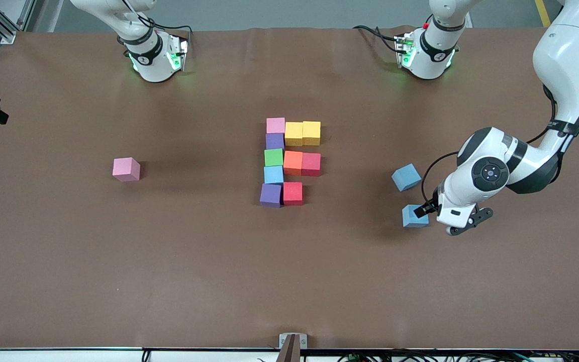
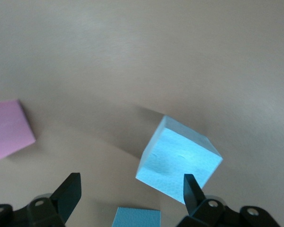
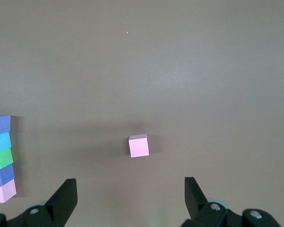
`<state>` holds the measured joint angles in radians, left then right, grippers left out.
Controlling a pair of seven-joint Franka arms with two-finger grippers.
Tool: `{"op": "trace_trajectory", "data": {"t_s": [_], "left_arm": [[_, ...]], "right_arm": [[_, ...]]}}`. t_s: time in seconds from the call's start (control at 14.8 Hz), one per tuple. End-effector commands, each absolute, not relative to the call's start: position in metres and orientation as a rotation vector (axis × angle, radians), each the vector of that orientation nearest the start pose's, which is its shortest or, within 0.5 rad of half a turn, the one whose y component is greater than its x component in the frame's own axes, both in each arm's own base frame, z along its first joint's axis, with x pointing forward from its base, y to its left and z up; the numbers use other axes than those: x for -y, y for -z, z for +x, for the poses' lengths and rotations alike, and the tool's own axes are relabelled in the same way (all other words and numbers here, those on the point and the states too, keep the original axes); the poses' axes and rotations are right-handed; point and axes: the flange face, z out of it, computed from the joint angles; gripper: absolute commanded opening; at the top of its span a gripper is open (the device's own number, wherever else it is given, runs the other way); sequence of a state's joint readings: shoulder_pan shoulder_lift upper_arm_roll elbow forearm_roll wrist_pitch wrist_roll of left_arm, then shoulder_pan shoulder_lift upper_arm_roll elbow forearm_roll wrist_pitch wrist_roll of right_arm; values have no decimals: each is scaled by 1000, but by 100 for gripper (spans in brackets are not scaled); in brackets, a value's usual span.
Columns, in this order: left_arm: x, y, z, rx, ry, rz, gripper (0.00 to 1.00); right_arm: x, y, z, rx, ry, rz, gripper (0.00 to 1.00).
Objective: Arrange 11 blocks into digit 3
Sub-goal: 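Grasp the cyan cube with the left gripper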
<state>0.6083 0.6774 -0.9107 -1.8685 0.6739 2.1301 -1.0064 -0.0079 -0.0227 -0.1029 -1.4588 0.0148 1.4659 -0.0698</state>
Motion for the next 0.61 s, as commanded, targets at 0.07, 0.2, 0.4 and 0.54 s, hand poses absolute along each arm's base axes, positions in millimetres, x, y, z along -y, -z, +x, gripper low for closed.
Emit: {"op": "trace_trajectory", "data": {"t_s": [0.07,0.2,0.4,0.54], "left_arm": [[142,-247,607,411,-66,-3121,96],[144,-238,606,315,-86,-3152,96],[146,-232,608,244,-84,-3180,96],[145,-226,608,231,-83,-3183,97]], "right_arm": [[58,-683,533,-48,54,-3131,100],[58,-683,533,-48,54,-3131,100],[59,-683,533,-51,54,-3131,100],[58,-683,533,-48,54,-3131,100]]}}
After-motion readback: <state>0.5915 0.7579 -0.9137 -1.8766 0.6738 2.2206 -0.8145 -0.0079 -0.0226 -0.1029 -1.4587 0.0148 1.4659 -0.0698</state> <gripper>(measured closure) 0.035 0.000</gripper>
